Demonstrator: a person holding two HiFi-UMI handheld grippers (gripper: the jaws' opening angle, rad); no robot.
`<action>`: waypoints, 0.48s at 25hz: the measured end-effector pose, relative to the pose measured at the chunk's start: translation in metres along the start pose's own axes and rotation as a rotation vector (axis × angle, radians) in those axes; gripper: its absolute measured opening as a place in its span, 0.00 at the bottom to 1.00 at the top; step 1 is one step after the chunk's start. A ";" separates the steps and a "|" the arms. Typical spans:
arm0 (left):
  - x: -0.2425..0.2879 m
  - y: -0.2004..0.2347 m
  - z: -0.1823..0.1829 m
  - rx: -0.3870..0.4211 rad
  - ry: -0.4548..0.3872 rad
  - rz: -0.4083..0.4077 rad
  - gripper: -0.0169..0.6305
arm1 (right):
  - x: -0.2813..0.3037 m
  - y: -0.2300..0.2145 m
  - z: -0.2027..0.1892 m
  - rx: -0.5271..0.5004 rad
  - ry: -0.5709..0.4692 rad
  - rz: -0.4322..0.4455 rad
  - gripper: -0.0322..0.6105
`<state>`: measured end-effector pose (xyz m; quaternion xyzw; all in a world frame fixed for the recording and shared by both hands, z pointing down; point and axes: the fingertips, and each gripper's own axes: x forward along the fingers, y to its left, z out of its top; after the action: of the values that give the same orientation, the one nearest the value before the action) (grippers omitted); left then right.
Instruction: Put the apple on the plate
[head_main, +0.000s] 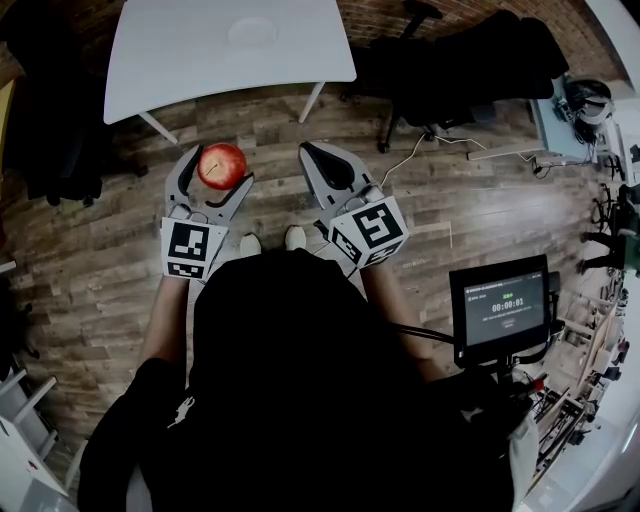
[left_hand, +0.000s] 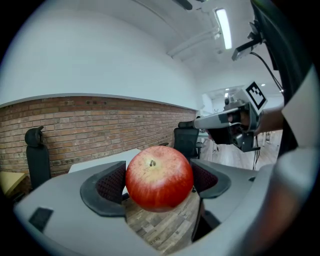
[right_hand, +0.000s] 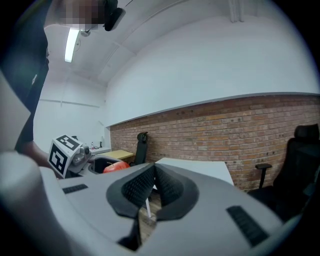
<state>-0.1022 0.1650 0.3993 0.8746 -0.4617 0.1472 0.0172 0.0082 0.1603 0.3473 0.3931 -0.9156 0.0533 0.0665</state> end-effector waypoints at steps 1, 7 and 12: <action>-0.002 0.003 -0.004 -0.002 0.002 0.000 0.66 | 0.003 0.003 -0.002 -0.001 0.003 -0.002 0.05; -0.003 0.029 -0.030 -0.019 0.012 -0.005 0.66 | 0.028 0.012 -0.017 -0.002 0.033 -0.014 0.05; -0.009 0.046 -0.039 -0.034 0.024 0.003 0.66 | 0.040 0.013 -0.019 0.004 0.052 -0.026 0.05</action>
<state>-0.1540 0.1525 0.4293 0.8717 -0.4650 0.1501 0.0374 -0.0266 0.1434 0.3723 0.4035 -0.9082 0.0645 0.0900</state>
